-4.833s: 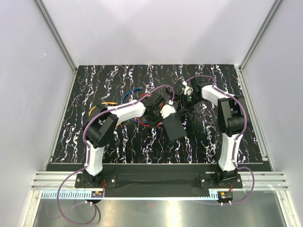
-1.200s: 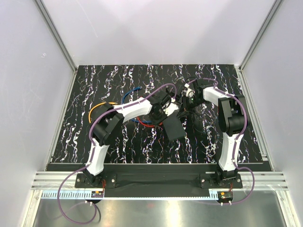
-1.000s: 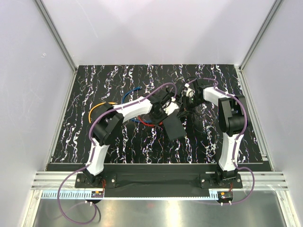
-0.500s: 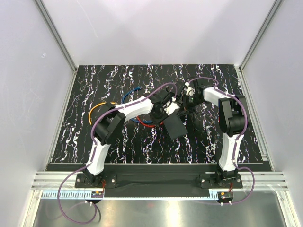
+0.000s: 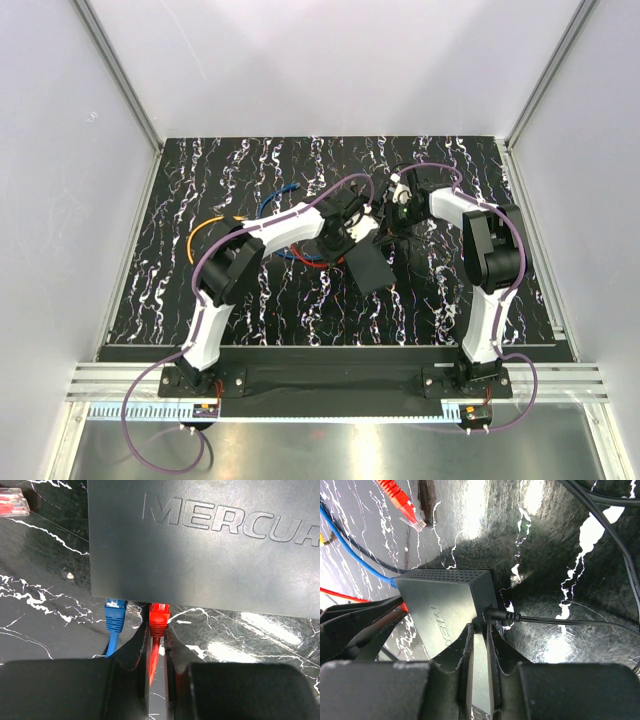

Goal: Insert the plug into the switch port

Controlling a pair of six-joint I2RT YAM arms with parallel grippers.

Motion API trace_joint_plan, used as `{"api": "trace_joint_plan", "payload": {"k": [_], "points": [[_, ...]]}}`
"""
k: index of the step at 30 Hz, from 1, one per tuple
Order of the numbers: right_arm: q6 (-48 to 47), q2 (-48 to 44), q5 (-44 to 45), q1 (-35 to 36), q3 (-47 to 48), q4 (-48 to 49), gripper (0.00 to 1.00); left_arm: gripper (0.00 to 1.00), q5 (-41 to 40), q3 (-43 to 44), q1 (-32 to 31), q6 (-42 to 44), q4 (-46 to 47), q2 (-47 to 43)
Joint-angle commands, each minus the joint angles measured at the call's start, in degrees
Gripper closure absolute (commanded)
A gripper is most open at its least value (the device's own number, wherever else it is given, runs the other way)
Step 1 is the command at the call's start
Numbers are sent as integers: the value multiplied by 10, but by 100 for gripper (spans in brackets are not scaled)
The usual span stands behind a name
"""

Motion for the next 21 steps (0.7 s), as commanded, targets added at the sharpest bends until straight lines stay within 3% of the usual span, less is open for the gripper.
{"api": "trace_joint_plan", "payload": {"k": [1, 5, 12, 21], "points": [[50, 5, -128, 95, -29, -18, 89, 100, 111, 98, -32, -14, 365, -24], [53, 7, -131, 95, -31, -17, 87, 100, 124, 79, -27, -11, 368, -20], [44, 18, -134, 91, -16, -32, 83, 99, 126, -43, -24, 32, 378, -59], [20, 1, -122, 64, -2, -65, 68, 85, 149, -123, -3, 66, 350, -111]]}}
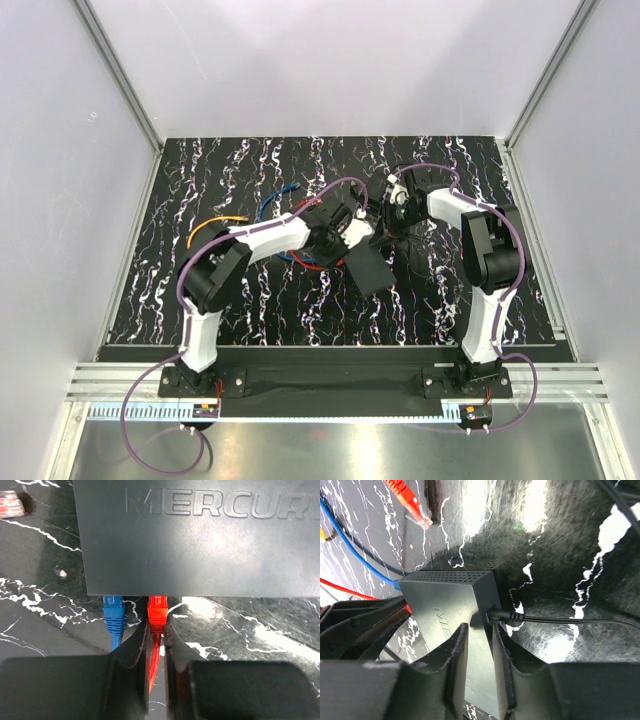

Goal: Insert the plug into the switch port

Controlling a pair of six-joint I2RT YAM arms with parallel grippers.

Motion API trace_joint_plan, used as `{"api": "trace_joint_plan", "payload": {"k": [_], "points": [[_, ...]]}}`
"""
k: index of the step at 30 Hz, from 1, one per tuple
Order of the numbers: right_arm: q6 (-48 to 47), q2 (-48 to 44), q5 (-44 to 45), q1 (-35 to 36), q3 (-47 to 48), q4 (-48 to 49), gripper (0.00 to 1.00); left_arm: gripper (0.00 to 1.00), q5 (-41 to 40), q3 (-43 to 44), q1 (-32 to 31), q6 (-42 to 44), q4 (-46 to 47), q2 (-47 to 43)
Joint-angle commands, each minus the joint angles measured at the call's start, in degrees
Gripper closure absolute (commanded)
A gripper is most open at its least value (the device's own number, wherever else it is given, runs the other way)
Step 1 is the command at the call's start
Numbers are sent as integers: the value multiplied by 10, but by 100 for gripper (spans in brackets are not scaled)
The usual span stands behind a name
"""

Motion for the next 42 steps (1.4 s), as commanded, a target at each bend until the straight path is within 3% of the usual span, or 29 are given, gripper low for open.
{"api": "trace_joint_plan", "payload": {"k": [1, 10, 21, 29, 33, 42], "points": [[15, 1, -120, 54, 1, -72, 67, 85, 114, 5, -12, 24, 215, -44], [-11, -16, -110, 34, 1, -89, 57, 69, 120, -54, -10, 45, 189, -91], [-36, -54, -109, -6, 41, -113, 48, 65, 135, -147, 19, 41, 164, -191], [-79, -92, -114, -42, 20, -158, 48, 63, 143, -243, 62, 106, 97, -301], [-77, -96, -116, -41, -22, -142, 51, 63, 140, -265, 60, 91, 121, -284], [-62, -58, -129, -39, -53, -91, 56, 64, 130, -224, 27, 65, 156, -206]]}}
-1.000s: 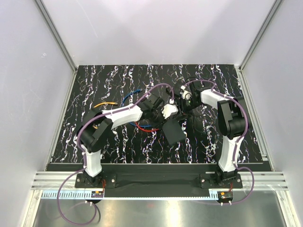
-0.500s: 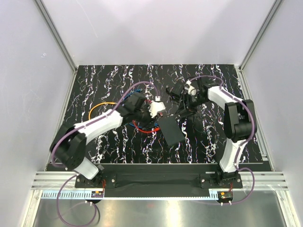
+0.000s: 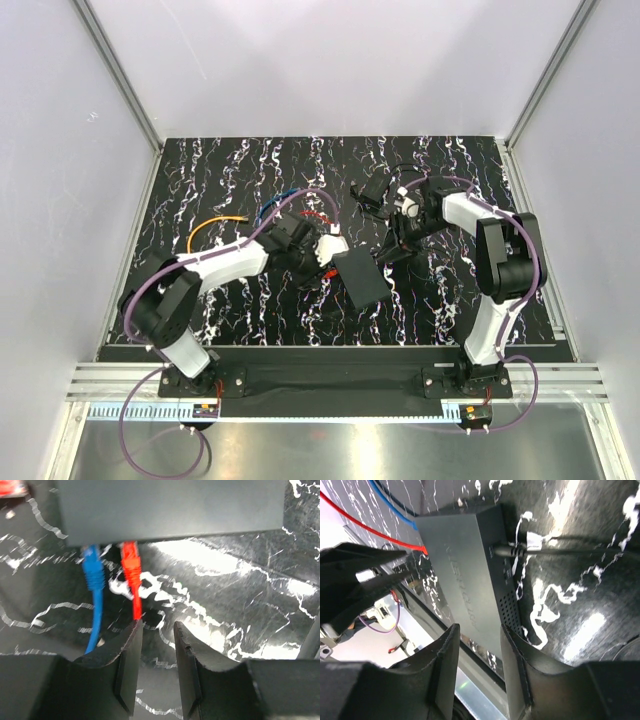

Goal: Insert the plug into the switch port

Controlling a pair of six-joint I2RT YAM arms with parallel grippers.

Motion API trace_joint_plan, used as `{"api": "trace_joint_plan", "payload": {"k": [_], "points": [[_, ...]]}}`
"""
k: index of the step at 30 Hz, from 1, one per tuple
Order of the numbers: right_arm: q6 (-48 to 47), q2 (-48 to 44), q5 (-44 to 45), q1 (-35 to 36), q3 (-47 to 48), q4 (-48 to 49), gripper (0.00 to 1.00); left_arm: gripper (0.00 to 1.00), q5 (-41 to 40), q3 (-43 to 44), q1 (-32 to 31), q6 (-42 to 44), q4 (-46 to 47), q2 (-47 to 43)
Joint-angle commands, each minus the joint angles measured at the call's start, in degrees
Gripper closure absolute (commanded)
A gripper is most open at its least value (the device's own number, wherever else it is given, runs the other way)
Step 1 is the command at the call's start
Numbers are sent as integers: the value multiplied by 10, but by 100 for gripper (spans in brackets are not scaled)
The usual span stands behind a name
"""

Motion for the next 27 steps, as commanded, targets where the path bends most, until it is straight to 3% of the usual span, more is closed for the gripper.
{"api": "trace_joint_plan", "payload": {"k": [1, 20, 27], "points": [[4, 12, -20, 6, 4, 35, 57, 64, 2, 32, -16, -10, 46, 20], [27, 51, -18, 39, -2, 82, 62, 66, -57, 72, -25, -21, 61, 103], [26, 52, -11, 40, -2, 79, 64, 67, -64, 67, -25, -13, 61, 77]]}}
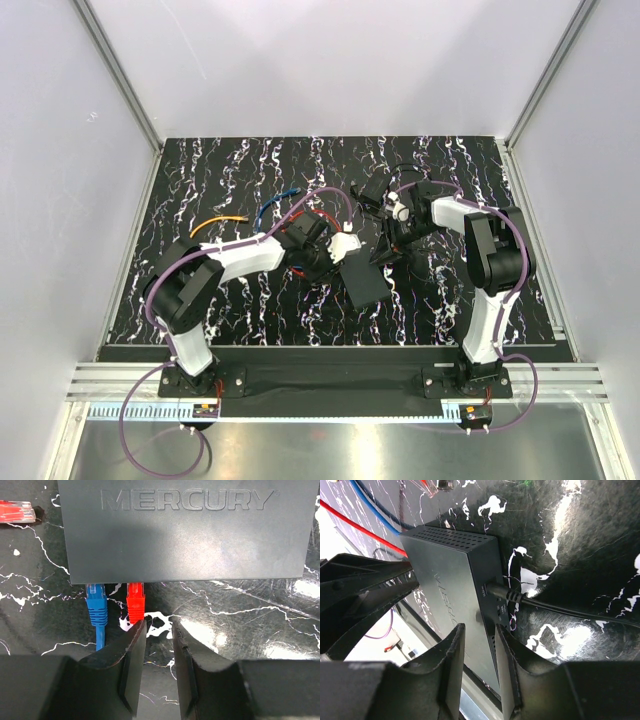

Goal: Insert the plug into the switch port

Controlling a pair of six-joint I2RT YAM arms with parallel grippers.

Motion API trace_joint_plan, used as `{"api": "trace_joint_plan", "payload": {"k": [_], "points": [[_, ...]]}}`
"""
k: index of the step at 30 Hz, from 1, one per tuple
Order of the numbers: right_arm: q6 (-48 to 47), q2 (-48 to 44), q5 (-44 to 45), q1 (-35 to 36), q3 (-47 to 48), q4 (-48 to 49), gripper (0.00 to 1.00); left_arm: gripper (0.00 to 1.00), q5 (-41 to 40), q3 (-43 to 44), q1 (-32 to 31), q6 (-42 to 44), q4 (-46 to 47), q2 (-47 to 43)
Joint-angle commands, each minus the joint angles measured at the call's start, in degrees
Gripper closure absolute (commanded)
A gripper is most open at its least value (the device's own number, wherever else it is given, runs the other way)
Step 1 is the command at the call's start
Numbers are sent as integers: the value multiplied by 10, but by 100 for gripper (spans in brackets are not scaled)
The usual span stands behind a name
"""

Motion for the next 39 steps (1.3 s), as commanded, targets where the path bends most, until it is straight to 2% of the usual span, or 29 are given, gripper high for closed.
{"api": "trace_joint_plan", "payload": {"k": [1, 12, 24, 29, 30, 34, 35, 39], "points": [[6, 4, -12, 13, 3, 11, 64, 67, -38, 12, 0, 15, 31, -9], [3, 7, 5, 13, 5, 7, 65, 69, -57, 50, 2, 35, -3, -12], [6, 15, 4, 13, 9, 5, 65, 69, -6, 66, 1, 47, -35, 27], [10, 17, -3, 14, 6, 7, 66, 69, -13, 69, 0, 40, -24, 45], [9, 16, -3, 16, 5, 8, 66, 71, -11, 73, 0, 39, -24, 48], [10, 16, -4, 22, 3, 12, 69, 90, -4, 87, 0, 24, -19, 59], [10, 16, -4, 24, 3, 14, 69, 99, -4, 89, -1, 14, -13, 56], [9, 12, 1, 42, 13, 18, 74, 100, 15, 126, -10, -1, -18, 52]]}}
